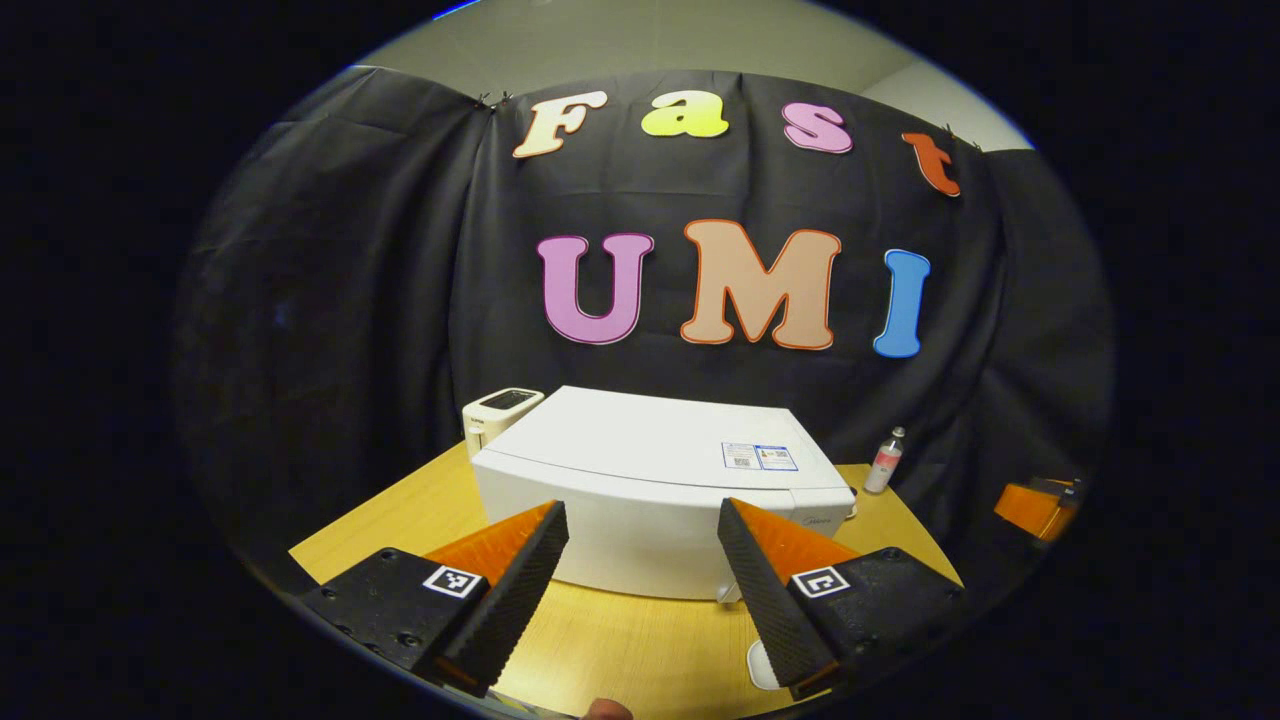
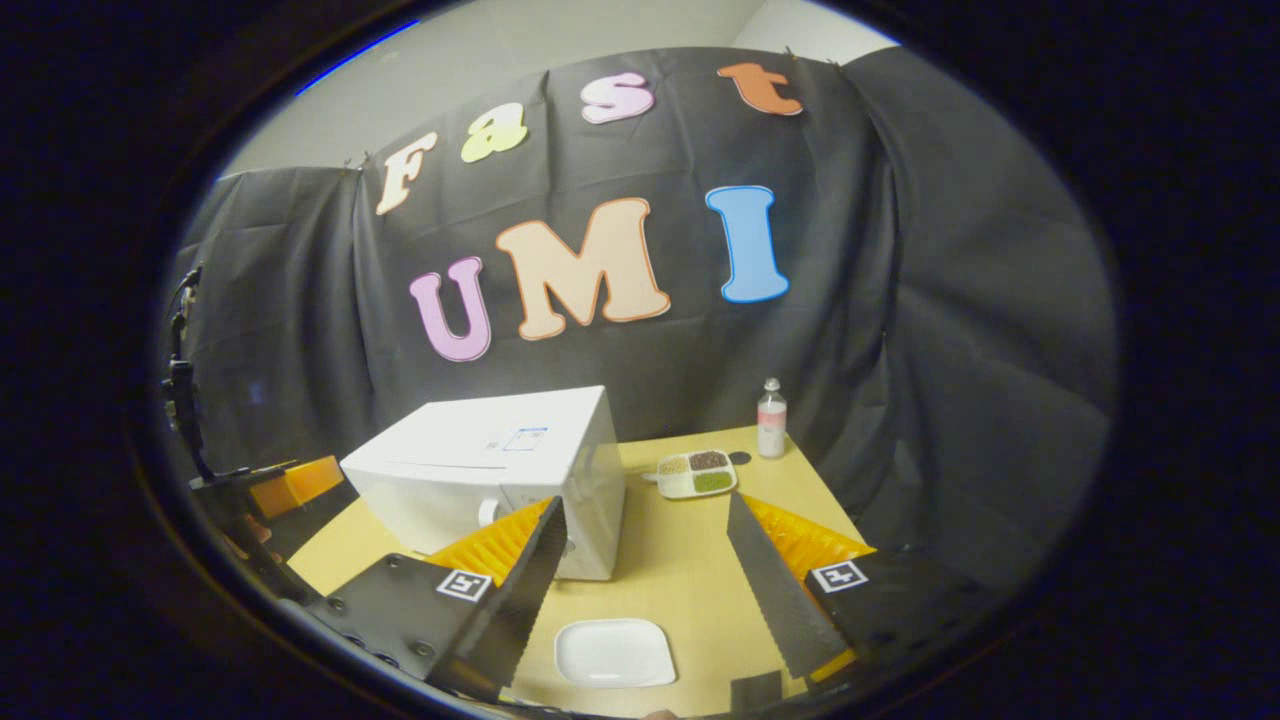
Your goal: Open the microwave oven with the left hand, put the food in, and close the microwave oven.
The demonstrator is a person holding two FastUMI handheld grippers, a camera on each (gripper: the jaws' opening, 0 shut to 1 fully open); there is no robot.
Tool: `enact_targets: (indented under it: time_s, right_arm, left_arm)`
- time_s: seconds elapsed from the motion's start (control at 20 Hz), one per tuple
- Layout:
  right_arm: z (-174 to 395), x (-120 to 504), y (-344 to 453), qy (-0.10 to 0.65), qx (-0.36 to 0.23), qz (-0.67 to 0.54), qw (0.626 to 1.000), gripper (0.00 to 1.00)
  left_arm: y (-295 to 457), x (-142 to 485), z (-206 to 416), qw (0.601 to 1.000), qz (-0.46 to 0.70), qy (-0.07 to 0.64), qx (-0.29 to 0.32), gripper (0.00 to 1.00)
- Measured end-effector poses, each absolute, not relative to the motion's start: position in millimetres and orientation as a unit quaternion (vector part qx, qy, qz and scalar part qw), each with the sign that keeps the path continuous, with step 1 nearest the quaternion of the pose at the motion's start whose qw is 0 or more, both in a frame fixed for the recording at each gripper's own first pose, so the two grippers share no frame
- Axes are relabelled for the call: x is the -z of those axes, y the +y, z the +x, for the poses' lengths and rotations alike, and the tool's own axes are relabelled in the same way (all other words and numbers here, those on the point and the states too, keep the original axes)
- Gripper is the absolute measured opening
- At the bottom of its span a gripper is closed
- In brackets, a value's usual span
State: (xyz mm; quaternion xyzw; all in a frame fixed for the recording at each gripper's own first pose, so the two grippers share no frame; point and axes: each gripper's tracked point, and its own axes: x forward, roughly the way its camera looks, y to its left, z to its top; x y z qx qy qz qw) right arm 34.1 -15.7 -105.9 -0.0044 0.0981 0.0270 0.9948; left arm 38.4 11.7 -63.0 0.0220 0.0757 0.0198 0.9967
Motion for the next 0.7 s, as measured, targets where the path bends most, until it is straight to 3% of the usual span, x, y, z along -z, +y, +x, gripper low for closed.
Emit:
enact_targets:
  time_s: [0.7]
  right_arm:
    - [22.8,89.7,-28.3,0.079,-0.041,-0.009,0.996,0.92]
  left_arm:
    - [-49.9,61.5,31.3,0.996,0.067,0.059,0.024,0.96]
